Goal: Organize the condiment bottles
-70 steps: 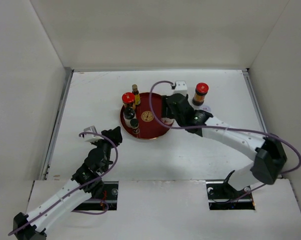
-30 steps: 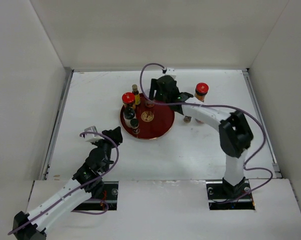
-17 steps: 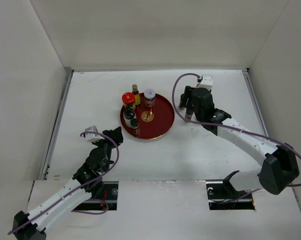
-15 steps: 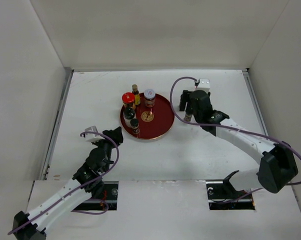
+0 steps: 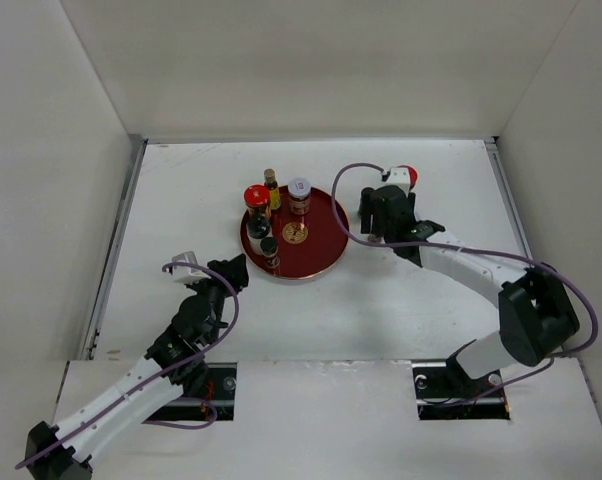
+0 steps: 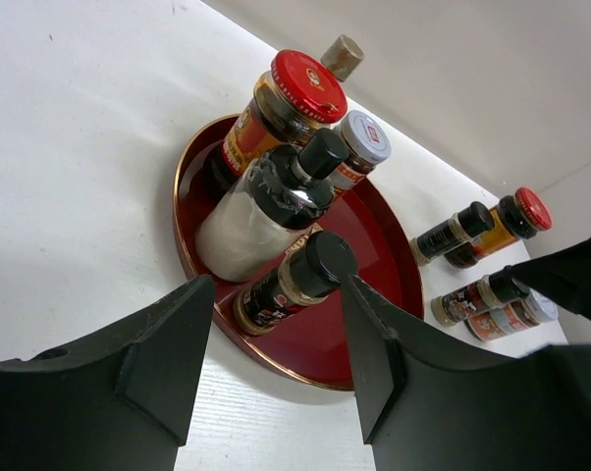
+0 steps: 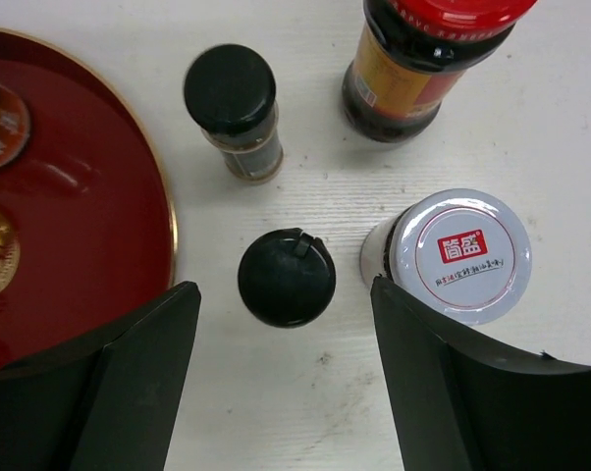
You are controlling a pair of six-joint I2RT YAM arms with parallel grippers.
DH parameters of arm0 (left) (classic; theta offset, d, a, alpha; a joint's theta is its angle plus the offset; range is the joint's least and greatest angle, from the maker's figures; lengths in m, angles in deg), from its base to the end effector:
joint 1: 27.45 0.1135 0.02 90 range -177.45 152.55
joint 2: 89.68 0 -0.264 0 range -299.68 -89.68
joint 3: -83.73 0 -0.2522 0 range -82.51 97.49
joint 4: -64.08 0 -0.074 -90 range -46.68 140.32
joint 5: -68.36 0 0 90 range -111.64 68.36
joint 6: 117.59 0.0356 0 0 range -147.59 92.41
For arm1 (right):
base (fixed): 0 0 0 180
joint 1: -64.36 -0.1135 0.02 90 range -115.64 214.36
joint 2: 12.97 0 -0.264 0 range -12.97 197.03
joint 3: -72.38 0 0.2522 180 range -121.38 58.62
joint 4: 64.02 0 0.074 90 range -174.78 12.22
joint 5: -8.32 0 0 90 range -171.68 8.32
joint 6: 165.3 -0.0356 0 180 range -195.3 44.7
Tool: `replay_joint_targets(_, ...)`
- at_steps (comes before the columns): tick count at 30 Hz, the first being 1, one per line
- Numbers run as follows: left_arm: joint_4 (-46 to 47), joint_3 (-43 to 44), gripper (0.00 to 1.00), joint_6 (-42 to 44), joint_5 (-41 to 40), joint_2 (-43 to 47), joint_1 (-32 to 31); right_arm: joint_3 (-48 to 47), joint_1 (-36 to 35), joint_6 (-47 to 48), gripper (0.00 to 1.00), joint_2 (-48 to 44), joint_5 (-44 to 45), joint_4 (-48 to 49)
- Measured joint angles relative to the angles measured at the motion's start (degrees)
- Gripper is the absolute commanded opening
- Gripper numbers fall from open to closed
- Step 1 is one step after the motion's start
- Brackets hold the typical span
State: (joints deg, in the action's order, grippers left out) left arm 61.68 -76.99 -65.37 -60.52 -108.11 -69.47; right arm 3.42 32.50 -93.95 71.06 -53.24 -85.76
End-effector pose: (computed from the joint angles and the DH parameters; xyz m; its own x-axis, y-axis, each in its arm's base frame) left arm 0.1066 -0.0660 0.1980 -0.0495 -0.5973 -0.8005 0.0311 0.8002 -0.5990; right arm 0.2811 0.1547 0.2474 -0.5270 0.0035 -0.8498 0.0298 0.9995 -0.0143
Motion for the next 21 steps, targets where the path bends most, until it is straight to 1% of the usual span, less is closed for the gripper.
replay_joint_targets(4,0.0,0.0,0.53,-0.02,0.35,-0.07,0.0,0.0,0.48,0.44,0.67,2.78,-0.28,0.35)
replay_joint_targets(9,0.0,0.0,0.53,-0.04,0.39,-0.11,0.09,-0.02,0.96,0.76,0.56,3.39,-0.74,2.58)
replay_joint_targets(16,0.0,0.0,0.53,-0.09,0.52,-0.33,0.35,-0.02,1.46,0.79,0.46,3.87,-1.11,3.58)
replay_joint_targets(21,0.0,0.0,0.53,-0.09,0.52,-0.33,0.35,-0.02,1.46,0.85,0.45,3.63,-1.11,3.48)
